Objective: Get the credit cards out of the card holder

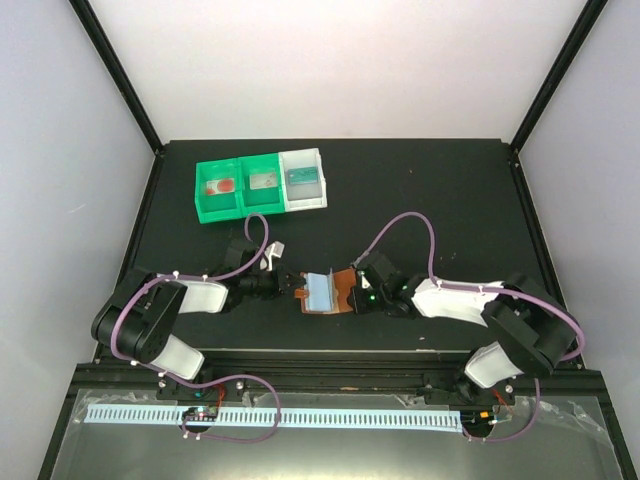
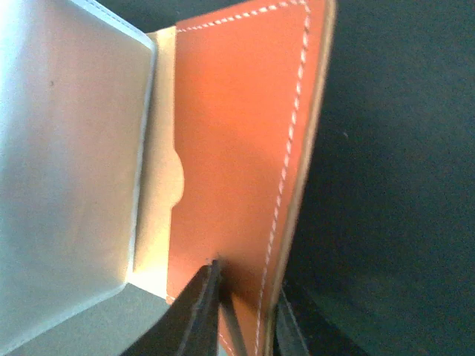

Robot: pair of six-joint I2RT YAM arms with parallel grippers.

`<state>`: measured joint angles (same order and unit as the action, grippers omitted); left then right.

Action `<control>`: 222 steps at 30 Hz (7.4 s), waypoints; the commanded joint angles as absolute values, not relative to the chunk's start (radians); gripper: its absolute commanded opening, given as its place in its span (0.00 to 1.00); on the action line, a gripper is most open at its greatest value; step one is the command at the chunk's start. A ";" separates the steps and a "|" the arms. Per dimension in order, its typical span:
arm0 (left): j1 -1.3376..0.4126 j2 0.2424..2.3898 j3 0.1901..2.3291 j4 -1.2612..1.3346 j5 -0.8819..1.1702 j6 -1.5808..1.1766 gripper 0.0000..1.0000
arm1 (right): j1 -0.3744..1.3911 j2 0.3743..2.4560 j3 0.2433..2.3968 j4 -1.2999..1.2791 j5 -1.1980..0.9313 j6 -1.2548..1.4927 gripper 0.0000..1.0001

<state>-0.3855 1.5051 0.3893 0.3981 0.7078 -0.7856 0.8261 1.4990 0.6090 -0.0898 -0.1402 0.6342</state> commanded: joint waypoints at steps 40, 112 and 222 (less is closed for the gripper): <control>-0.428 1.354 0.304 0.365 0.710 -0.853 0.01 | 0.942 1.613 0.894 -0.172 -0.179 0.684 0.66; -0.429 1.341 0.304 0.352 0.687 -0.876 0.01 | 0.957 1.602 0.883 -0.336 0.008 0.658 0.54; -0.434 1.255 0.311 0.279 0.642 -0.875 0.01 | 0.950 1.450 0.893 -0.340 -0.041 0.594 0.39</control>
